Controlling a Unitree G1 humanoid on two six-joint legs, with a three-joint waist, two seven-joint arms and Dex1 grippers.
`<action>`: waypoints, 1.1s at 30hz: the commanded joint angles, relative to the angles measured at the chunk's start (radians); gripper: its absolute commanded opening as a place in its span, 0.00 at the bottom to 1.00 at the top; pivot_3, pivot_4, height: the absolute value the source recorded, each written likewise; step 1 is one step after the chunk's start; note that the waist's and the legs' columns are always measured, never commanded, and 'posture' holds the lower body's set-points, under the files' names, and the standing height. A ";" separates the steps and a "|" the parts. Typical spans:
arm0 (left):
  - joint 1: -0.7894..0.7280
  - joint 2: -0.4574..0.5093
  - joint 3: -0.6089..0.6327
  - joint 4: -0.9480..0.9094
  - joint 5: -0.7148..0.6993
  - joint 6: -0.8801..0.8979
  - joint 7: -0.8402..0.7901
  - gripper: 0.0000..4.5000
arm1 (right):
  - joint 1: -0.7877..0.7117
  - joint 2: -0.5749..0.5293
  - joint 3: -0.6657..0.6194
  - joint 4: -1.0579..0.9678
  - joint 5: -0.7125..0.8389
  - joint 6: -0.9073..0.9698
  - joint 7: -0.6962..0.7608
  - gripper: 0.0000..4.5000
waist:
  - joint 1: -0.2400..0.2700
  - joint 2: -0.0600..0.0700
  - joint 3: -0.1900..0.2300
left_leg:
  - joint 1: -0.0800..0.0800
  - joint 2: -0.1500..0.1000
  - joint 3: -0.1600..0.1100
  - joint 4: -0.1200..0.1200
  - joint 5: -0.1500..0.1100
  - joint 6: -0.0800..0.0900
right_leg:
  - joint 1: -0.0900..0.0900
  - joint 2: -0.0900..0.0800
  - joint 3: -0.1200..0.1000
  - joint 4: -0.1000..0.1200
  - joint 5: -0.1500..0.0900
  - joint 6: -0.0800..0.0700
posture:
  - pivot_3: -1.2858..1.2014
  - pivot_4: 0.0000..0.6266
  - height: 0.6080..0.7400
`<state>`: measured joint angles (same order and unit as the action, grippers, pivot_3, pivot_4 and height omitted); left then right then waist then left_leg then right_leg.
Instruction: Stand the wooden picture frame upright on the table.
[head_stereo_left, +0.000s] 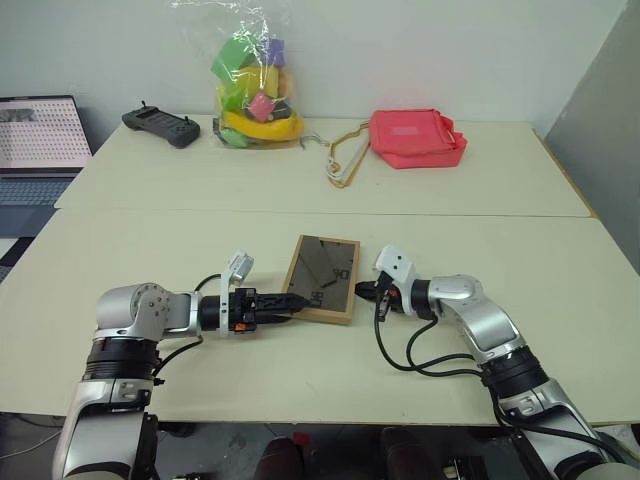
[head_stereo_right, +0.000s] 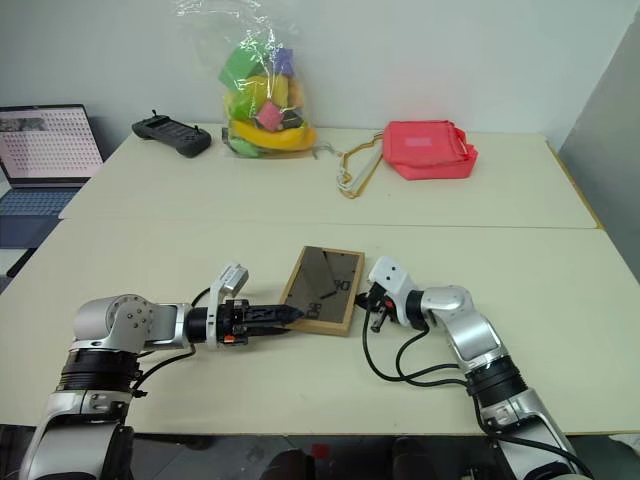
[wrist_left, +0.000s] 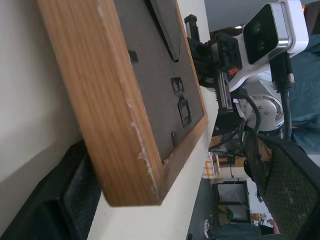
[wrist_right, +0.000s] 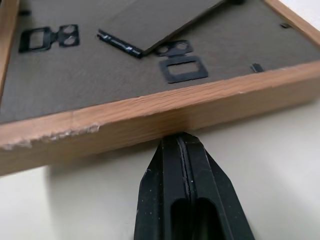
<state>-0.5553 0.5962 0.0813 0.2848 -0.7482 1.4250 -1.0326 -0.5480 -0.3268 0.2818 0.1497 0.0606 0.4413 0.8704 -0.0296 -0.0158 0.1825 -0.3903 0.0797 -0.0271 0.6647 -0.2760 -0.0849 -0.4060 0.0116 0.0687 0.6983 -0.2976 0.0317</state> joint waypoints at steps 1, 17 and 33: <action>0.010 -0.029 -0.019 0.005 0.002 -0.024 0.016 1.00 | -0.009 -0.010 -0.006 -0.014 0.000 -0.014 -0.005 0.00 | 0.001 0.000 0.000 | 0.000 0.000 0.000 0.000 0.000 0.000 | 0.000 0.000 0.000 0.000 0.000 0.000 | 0.52 0.24 1.00; -0.042 -0.083 0.090 0.075 -0.046 -0.005 0.058 0.49 | 0.006 -0.015 -0.015 0.000 0.000 -0.034 -0.031 0.00 | -0.002 0.000 -0.001 | 0.000 0.000 -0.001 0.000 0.000 0.000 | 0.000 0.000 0.000 0.000 0.000 0.000 | 0.52 0.24 1.00; -0.039 -0.225 0.386 -0.216 -0.210 0.018 0.315 0.29 | -0.177 -0.196 -0.297 -0.109 0.335 0.312 0.108 0.40 | -0.006 -0.001 0.001 | -0.004 0.000 -0.001 0.000 0.000 0.000 | -0.002 0.000 -0.001 -0.001 0.000 0.000 | 0.52 0.24 1.00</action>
<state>-0.5857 0.3758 0.4291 0.1706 -0.8934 1.4578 -0.7285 -0.6538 -0.5367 0.0447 0.1293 0.2613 0.6311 0.9429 -0.0353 -0.0168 0.1835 -0.3928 0.0802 -0.0277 0.6640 -0.2759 -0.0850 -0.4085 0.0117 0.0685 0.6978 -0.2975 0.0318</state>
